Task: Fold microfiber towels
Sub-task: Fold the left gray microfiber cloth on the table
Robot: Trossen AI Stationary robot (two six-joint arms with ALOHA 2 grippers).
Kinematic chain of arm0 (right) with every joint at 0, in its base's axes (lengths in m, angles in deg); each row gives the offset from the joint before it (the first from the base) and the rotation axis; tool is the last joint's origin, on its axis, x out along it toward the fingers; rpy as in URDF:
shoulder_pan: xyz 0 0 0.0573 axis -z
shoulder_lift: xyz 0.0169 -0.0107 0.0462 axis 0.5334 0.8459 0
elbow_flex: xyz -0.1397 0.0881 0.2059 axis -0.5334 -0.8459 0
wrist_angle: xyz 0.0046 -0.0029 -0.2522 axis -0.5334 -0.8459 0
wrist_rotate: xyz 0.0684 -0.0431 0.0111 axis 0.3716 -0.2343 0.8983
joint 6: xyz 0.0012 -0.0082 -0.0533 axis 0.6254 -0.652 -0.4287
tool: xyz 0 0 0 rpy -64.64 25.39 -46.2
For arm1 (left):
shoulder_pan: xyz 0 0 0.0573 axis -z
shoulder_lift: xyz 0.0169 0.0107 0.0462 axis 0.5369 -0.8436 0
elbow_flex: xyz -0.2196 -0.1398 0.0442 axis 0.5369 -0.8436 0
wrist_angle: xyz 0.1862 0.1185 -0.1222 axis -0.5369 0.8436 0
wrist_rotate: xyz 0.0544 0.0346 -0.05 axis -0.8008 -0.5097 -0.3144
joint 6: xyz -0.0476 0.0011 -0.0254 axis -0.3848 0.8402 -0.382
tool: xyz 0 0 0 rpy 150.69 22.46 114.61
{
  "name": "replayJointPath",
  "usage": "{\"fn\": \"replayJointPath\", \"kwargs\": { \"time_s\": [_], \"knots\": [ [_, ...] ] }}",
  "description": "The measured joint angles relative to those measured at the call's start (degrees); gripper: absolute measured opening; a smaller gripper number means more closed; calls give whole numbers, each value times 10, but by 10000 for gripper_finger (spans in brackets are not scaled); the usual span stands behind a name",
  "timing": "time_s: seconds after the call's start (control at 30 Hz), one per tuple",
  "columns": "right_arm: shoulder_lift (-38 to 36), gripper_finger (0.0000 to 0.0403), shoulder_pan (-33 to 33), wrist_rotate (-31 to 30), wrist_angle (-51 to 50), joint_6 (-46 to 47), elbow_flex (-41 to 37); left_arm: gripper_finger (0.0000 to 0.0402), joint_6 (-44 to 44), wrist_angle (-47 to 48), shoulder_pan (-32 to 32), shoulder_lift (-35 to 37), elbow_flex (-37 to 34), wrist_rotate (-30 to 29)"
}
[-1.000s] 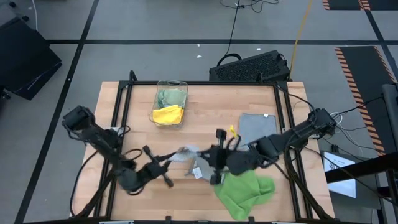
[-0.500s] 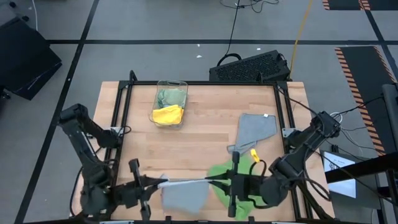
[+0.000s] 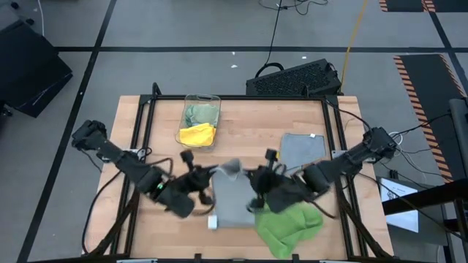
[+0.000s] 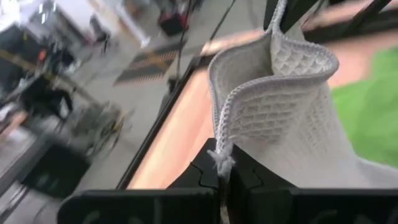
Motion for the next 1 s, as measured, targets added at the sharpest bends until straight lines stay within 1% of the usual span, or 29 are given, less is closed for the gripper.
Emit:
{"fn": "replayJointPath", "kwargs": {
  "time_s": [0.07,0.1,0.17,0.23,0.3,0.37,0.43,0.53,0.63,0.7,0.83,1.0],
  "knots": [
    [-6,4,29,6,-3,-9,-27,1,-22,47,-35,0,0,17],
    [-9,4,47,21,1,-11,-43,1,-32,67,-51,0,-1,23],
    [-18,4,78,67,26,-10,-76,1,-48,97,-80,0,-1,45],
    [-27,4,102,119,60,-7,-116,1,-50,111,-101,0,-1,84],
    [-34,4,116,167,108,-7,-159,1,-45,106,-110,0,-11,130],
    [-48,4,123,206,151,-5,-201,1,-38,93,-113,0,-29,175],
    [-66,4,126,243,194,9,-241,1,-41,84,-111,0,-52,202],
    [-84,4,126,290,265,29,-301,1,-61,69,-95,0,-83,221],
    [-90,4,126,349,364,49,-356,1,-68,34,-73,0,-108,242],
    [-89,4,126,389,431,59,-389,1,-70,4,-60,0,-123,245],
    [-81,4,126,406,517,82,-447,1,-85,-61,-37,0,-154,253],
    [-82,4,120,407,575,113,-493,1,-125,-138,-17,0,-210,272]
  ]
}}
